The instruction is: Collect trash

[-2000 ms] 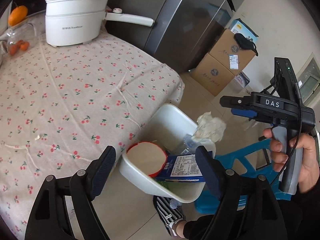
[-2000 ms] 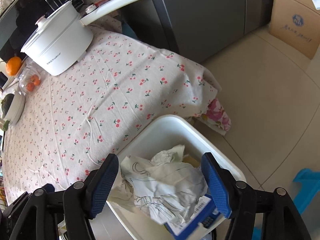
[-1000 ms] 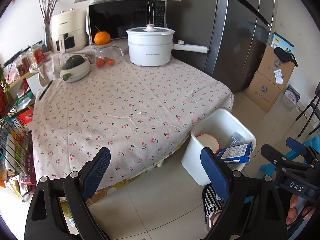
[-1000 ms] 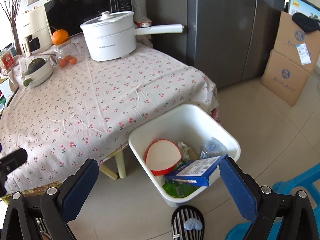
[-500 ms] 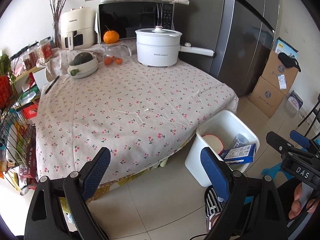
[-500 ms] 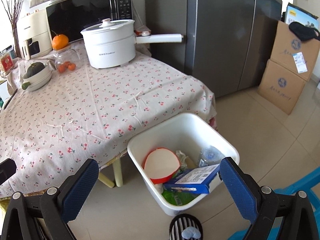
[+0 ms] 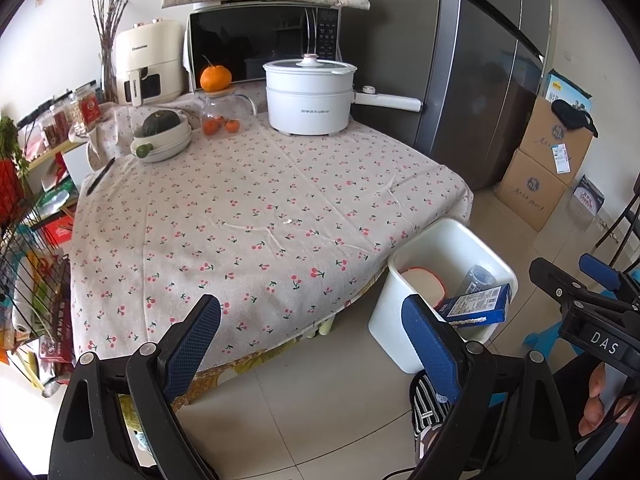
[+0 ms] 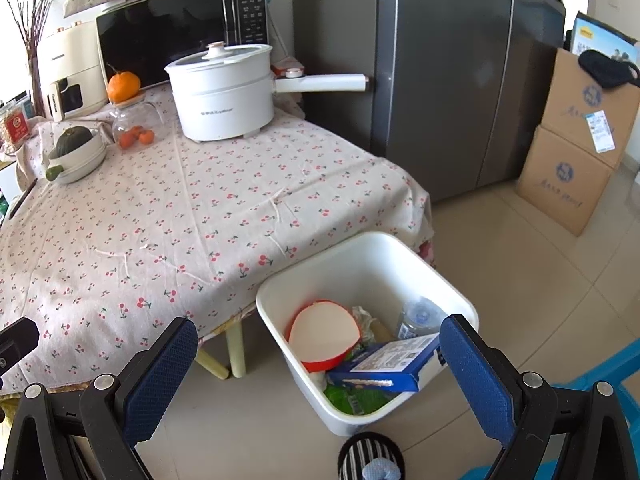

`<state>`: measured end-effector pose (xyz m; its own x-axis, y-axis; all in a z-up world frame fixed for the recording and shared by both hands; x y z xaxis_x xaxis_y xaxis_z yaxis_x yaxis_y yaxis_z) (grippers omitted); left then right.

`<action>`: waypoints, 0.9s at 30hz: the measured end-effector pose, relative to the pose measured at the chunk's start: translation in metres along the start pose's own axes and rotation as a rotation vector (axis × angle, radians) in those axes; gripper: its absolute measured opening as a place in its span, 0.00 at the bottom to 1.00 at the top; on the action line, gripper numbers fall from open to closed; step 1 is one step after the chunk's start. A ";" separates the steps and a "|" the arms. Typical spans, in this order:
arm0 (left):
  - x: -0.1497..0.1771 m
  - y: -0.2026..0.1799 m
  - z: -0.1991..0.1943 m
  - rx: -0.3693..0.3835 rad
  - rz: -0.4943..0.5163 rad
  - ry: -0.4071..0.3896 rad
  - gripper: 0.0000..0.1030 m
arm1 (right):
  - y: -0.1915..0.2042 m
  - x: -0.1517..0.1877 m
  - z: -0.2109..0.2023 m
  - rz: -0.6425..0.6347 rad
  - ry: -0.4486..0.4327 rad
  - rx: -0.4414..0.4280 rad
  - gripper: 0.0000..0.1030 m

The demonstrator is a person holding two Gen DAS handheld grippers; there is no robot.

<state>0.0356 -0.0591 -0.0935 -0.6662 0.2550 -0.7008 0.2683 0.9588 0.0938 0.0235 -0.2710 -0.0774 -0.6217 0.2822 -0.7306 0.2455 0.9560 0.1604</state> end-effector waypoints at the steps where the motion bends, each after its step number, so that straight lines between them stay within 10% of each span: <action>1: 0.000 0.000 0.000 -0.002 0.002 0.000 0.91 | 0.000 0.000 0.000 0.000 -0.002 0.000 0.97; 27: 0.000 0.002 -0.006 -0.034 -0.008 -0.005 0.91 | 0.006 0.000 0.000 -0.029 -0.009 0.004 0.97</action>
<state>0.0320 -0.0563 -0.0893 -0.6643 0.2472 -0.7055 0.2396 0.9644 0.1122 0.0247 -0.2656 -0.0765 -0.6217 0.2535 -0.7411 0.2304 0.9635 0.1364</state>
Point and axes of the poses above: each gripper's, at about its wrist camera, not at the fingertips, and z roughly the way its jaws point, y to its left, x to its underside, the point moved 10 cm from there along z, roughly the way its jaws point, and after that the axes turned 11 degrees about z, right-handed, at the moved point
